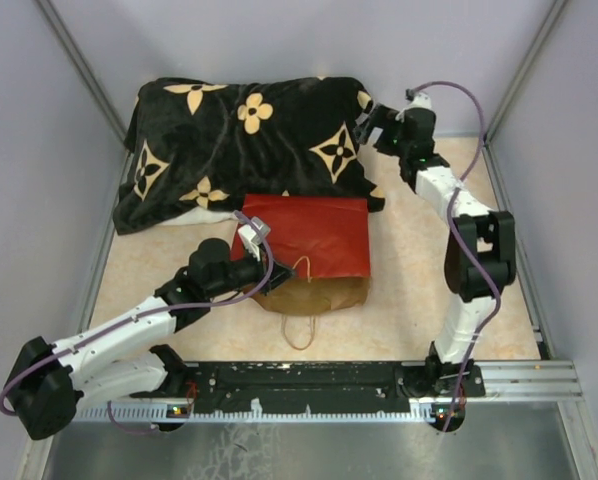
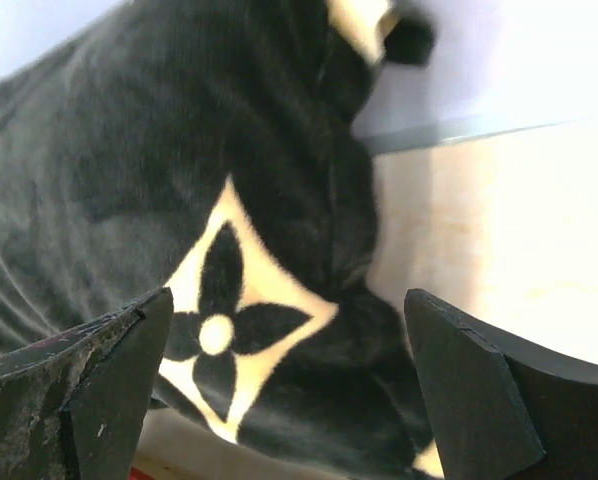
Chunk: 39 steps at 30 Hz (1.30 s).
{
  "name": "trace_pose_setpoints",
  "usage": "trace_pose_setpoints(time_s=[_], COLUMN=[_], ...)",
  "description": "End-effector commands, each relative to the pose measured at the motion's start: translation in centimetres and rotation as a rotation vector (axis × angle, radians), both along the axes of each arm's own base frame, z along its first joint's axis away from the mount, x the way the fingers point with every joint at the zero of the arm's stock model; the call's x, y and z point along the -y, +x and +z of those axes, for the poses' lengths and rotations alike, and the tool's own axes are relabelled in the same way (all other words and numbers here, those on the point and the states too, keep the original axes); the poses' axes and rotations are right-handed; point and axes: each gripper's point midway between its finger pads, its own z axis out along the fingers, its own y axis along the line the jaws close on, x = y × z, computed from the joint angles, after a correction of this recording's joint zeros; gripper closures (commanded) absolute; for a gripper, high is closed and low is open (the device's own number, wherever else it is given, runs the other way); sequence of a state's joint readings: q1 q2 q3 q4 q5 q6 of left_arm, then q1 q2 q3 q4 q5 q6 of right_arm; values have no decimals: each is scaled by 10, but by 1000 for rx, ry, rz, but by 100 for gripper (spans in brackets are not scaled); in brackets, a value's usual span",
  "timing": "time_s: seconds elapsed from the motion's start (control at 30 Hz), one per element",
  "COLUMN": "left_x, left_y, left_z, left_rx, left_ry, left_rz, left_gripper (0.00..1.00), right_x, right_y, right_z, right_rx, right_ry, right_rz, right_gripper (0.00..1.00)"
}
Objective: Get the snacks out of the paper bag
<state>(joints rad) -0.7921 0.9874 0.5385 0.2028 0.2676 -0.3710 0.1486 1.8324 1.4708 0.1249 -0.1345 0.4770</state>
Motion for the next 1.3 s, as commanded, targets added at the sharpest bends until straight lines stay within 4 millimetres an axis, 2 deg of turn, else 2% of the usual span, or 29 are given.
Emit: trace_pose_setpoints(time_s=[0.0,0.07,0.17,0.2,0.27,0.33,0.4,0.5,0.6,0.7,0.77,0.83,0.87,0.9,0.93,1.0,1.1,1.17,1.2,1.27], left_x=[3,3,0,0,-2,-3,-4,-7,-9,-8,-8,-7,-6,-6,-6,-4,1,5,6,6], left_y=[0,1,4,4,6,7,7,10,15,21,26,31,34,37,40,45,52,55,58,61], left_z=[-2,-2,-2,-3,-3,-3,-1,1,3,12,20,31,38,45,53,64,75,80,82,82], left_rx=[-15,-16,-10,-9,-9,-13,-12,-5,3,26,44,67,82,97,110,128,132,134,135,130], left_ry=[-1,1,13,20,34,44,46,52,62,67,78,88,87,88,87,91,94,96,103,129], left_rz=[0,6,23,27,38,44,50,74,99,108,118,129,134,141,148,155,160,157,161,170], left_gripper=[100,100,100,100,100,100,100,100,100,100,100,100,100,100,100,100,100,100,100,100], right_x=[-63,-97,-169,-202,-243,-265,-270,-258,-228,-183,-145,-106,-90,-72,-63,-51,-53,-57,-58,-54], right_y=[20,33,42,44,44,42,40,33,26,12,-7,-34,-50,-80,-100,-140,-199,-235,-253,-283], right_z=[-52,-77,-100,-93,-81,-63,-51,-36,-14,37,83,121,129,162,166,150,104,59,30,-5], right_rx=[-106,-164,-210,-190,-130,-78,-53,-34,-34,31,117,207,244,335,362,358,312,239,189,141], right_ry=[98,84,-52,-81,-78,-4,61,22,-51,-35,12,60,71,87,91,104,104,86,78,93], right_rz=[165,262,390,443,507,543,548,526,479,403,321,229,190,147,132,122,136,139,142,128], right_gripper=[1,1,1,1,1,1,1,1,1,1,1,1,1,1,1,1,1,1,1,1])
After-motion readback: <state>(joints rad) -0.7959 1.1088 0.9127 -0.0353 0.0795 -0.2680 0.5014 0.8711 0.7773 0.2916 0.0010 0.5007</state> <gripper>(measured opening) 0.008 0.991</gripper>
